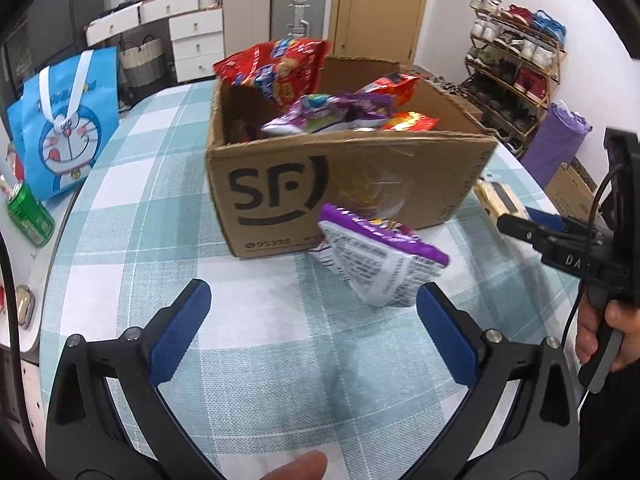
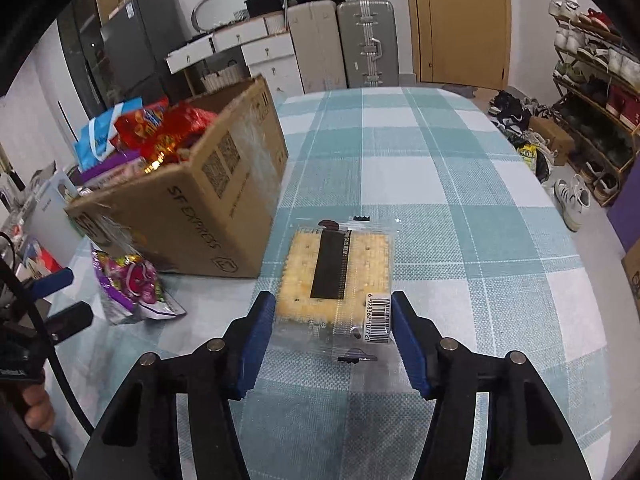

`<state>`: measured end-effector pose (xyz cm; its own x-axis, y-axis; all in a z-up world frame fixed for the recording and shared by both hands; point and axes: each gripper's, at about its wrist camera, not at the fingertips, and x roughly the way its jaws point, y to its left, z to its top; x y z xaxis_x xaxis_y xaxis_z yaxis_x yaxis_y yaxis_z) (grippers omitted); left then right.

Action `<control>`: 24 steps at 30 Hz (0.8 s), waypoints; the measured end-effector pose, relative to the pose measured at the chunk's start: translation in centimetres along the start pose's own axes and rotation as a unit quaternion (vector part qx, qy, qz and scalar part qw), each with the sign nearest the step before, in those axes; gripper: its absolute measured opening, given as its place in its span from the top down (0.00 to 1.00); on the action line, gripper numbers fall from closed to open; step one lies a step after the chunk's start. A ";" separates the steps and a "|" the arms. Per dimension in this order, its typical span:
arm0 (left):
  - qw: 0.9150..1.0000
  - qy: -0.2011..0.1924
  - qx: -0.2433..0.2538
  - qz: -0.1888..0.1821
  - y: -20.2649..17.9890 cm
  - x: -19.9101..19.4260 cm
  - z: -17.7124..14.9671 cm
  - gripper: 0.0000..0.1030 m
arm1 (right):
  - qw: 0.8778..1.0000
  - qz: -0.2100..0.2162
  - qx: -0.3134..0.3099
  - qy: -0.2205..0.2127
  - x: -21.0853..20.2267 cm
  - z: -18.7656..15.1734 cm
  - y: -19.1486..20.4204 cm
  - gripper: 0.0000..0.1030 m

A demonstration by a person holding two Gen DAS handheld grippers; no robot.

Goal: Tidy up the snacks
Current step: 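Grasp the purple snack bag with the left tool while the right tool grasps the cracker pack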

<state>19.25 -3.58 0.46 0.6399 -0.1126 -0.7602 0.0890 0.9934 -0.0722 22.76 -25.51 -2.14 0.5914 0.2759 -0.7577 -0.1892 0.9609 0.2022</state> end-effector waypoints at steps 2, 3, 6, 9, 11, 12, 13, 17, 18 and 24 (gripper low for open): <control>1.000 -0.006 0.013 0.004 -0.7 0.0 -0.1 0.00 | 1.000 0.006 0.003 -0.009 -0.9 0.1 0.0 0.43; 1.000 -0.007 0.020 0.008 -1.1 0.1 -0.1 0.00 | 1.000 0.008 0.004 -0.012 -1.2 0.1 0.1 0.43; 0.999 -0.004 0.029 0.014 -2.0 0.9 -0.3 0.00 | 1.000 0.010 0.000 -0.018 -1.6 0.2 0.3 0.43; 0.999 0.006 0.036 0.016 -2.9 1.9 -0.5 0.00 | 1.000 0.013 0.003 -0.019 -1.9 0.2 0.2 0.43; 0.999 0.008 0.042 0.022 -3.5 2.5 -0.6 0.00 | 1.000 0.014 0.004 -0.022 -2.2 0.3 0.1 0.43; 0.999 0.009 0.044 0.028 -3.7 2.9 -0.6 0.00 | 1.000 0.014 0.005 -0.024 -2.3 0.3 0.1 0.43; 0.998 0.011 0.045 0.034 -4.0 3.3 -0.6 0.00 | 1.000 0.016 0.006 -0.024 -2.4 0.4 0.1 0.43; 0.997 0.010 0.050 0.050 -4.8 4.4 -0.3 0.00 | 0.999 0.021 0.006 -0.030 -3.0 0.6 0.1 0.43; 0.997 0.011 0.049 0.050 -4.9 4.6 -0.1 0.00 | 0.999 0.022 0.006 -0.031 -3.1 0.6 0.1 0.43; 0.998 0.004 0.049 0.027 -5.0 5.3 0.7 0.22 | 0.999 0.023 0.010 -0.033 -3.3 0.8 -0.4 0.43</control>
<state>22.70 -9.20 -2.79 0.6398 -0.0589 -0.7663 0.1298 0.9910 0.0322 21.48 -26.75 0.77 0.6327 0.3203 -0.7051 -0.2017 0.9472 0.2493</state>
